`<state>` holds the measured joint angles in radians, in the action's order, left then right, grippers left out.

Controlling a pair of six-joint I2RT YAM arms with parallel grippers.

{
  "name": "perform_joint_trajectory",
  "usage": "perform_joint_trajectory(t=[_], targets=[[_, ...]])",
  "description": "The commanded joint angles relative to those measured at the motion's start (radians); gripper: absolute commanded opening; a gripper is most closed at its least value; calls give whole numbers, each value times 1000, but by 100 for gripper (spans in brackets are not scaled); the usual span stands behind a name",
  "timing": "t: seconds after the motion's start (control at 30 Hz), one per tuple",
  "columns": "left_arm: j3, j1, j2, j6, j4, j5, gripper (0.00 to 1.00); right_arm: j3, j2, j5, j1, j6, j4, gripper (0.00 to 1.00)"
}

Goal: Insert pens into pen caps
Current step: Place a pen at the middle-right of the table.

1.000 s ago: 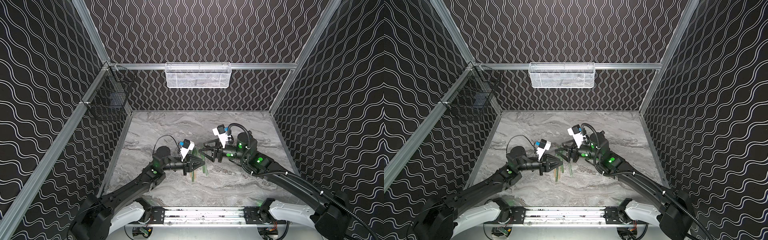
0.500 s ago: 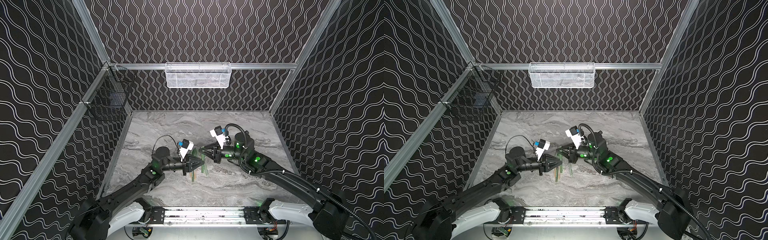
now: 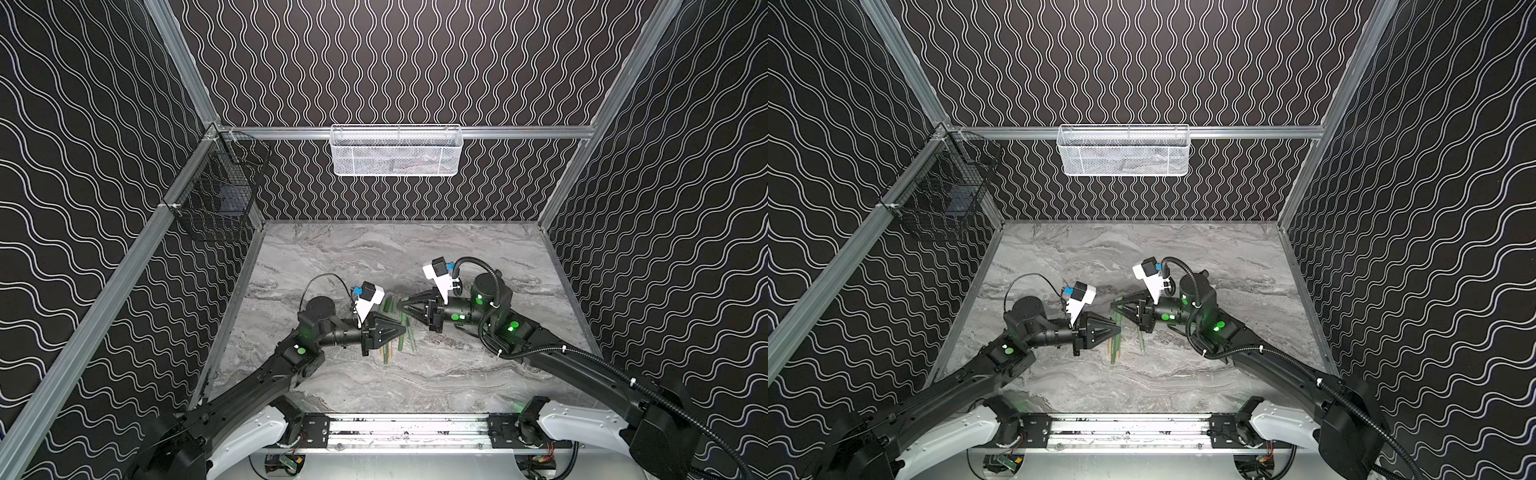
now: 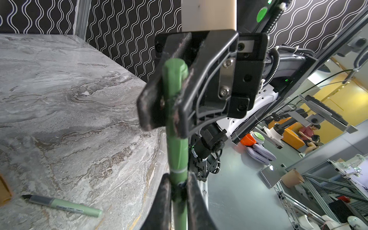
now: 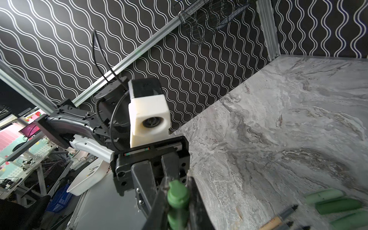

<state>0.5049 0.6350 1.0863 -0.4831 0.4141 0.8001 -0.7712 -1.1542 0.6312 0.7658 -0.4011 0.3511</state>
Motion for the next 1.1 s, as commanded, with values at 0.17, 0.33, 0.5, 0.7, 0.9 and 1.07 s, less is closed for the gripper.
perform_joint_trajectory(t=[0.17,0.33,0.5,0.7,0.9,1.07], targets=[[75,-23,-22,42,215,-15,0,51,2,28,44,24,-209,0],[102,-42,-32,54,203,-19,0,63,-4,18,74,8,-204,0],[123,-52,-22,51,197,-12,0,70,5,-11,87,-5,-202,0],[133,-52,18,43,168,18,0,-24,9,-135,65,12,-285,0],[127,-52,21,16,138,53,44,-149,-47,-147,-110,-20,-359,0],[135,-51,-34,51,-16,9,99,-214,-99,-139,-279,20,-435,0]])
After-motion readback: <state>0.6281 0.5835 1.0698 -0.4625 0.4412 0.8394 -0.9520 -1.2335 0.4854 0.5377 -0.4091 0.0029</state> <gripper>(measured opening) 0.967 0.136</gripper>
